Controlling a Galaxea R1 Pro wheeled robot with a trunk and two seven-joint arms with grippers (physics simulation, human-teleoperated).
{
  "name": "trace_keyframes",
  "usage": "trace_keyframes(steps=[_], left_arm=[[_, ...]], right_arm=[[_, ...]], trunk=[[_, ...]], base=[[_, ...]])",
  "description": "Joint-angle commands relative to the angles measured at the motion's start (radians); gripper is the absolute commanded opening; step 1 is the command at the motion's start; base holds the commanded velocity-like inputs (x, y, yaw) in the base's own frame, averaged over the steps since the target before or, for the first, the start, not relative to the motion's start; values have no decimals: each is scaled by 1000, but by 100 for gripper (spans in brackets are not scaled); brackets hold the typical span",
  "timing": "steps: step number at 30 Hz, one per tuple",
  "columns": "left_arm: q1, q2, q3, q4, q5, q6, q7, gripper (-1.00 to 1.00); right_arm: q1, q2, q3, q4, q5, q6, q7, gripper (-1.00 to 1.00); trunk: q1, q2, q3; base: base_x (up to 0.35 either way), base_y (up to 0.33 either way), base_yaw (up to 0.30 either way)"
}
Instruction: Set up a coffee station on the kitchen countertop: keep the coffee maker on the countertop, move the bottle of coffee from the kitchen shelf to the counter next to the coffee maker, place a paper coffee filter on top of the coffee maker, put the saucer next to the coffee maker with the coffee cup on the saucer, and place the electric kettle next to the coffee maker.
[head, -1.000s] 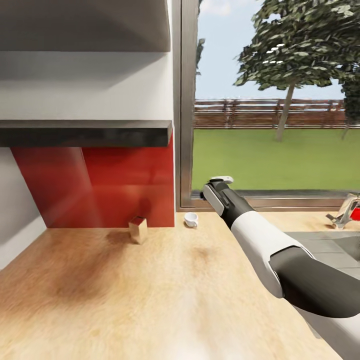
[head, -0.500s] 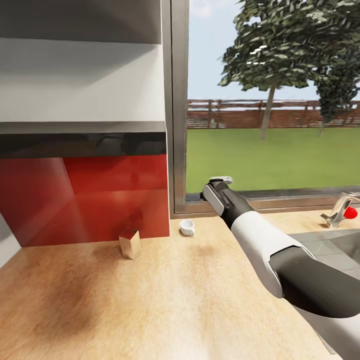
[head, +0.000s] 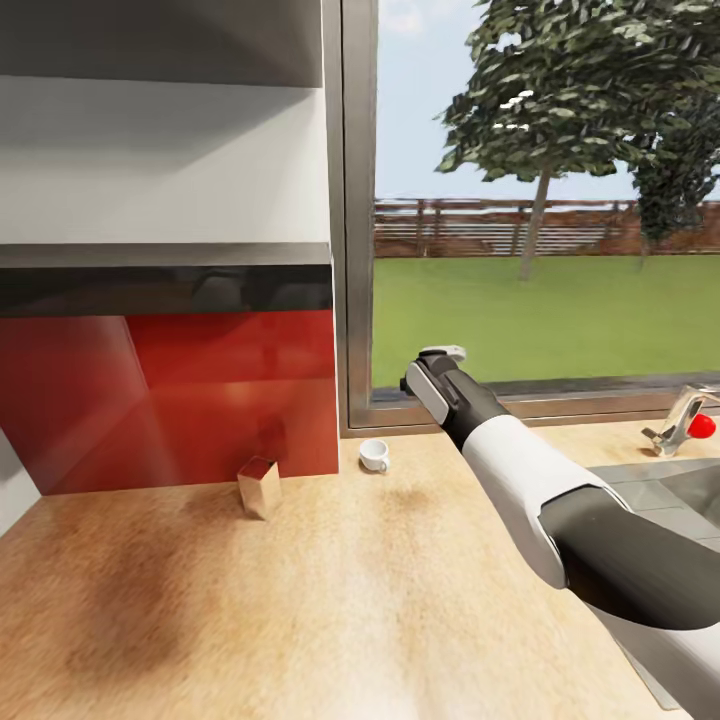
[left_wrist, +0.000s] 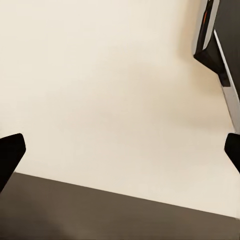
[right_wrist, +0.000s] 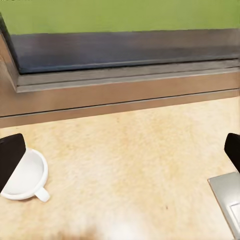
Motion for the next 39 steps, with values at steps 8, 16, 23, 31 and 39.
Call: trace_keyframes(steps=[8,16,23,31,39], left_arm=[[1,1,-3,9,8,32,2,100],[1,1,0,9,8,36,2,100],[1,1,0,9,8,36,2,100],[1,1,0,9,8,36,2,100],[1,1,0,9,8,36,2,100]], right_arm=[[2,0,4,0,-11,-20,-9,100],[2,0,3,-6,-11,-21,-9,100],[2,0,1,-6,-18,-20,-10,100],[2,0,-2,-4,-25,-20,-10,100],[2,0,-2,-3,-25,-20,-10,100]], trunk=[[1,-2,-2],[1,-2,-5],[1,-2,-14],[1,-2,-26],[1,-2,-39]], base=[[0,0,0],[0,0,80],[0,0,161],[0,0,48],[0,0,1]])
